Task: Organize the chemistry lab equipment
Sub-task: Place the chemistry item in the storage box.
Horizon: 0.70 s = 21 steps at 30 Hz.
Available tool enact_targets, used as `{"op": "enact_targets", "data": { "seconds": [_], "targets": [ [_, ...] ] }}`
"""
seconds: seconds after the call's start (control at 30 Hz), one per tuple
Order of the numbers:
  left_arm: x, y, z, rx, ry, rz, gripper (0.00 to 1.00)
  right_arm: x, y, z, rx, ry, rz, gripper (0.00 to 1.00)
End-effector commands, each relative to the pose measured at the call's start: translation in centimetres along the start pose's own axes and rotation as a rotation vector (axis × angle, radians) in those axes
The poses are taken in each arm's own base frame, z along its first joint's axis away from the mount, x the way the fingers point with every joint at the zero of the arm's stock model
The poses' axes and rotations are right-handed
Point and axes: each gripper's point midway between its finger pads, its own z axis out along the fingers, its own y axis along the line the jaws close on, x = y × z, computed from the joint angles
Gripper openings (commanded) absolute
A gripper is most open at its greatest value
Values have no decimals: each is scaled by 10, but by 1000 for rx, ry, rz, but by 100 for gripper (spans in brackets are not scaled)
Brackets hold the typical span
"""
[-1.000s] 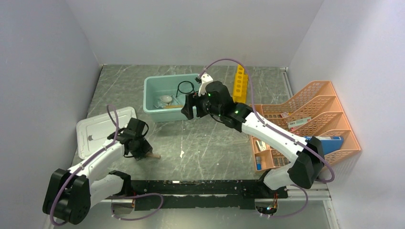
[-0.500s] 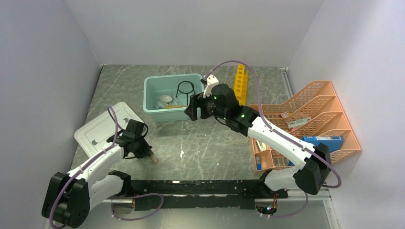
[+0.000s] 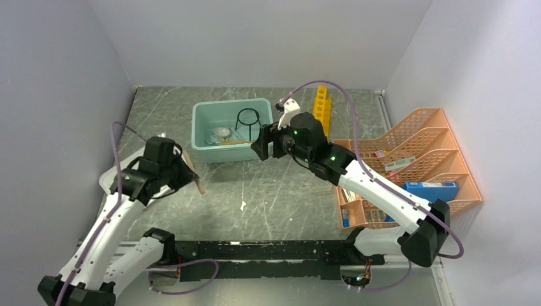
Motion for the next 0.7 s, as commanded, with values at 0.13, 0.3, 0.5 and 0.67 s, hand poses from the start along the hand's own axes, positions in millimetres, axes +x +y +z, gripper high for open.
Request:
{"op": "enact_targets", "data": {
  "seconds": [0.13,0.3,0.5,0.67],
  "targets": [
    [-71,-71,-48,105,-104,223,5,-23,-1,-19,6,-93,-30,79],
    [-100,-125,-41,228,-125,175,5,-21,-5,-25,26,-97,-17,78],
    [-113,-159,-3,303,-105,28,5,-17,-15,-34,75,-104,3,77],
    [-113,-170,35,314,-70,-103,5,-17,-19,-40,94,-104,6,77]
  ]
}}
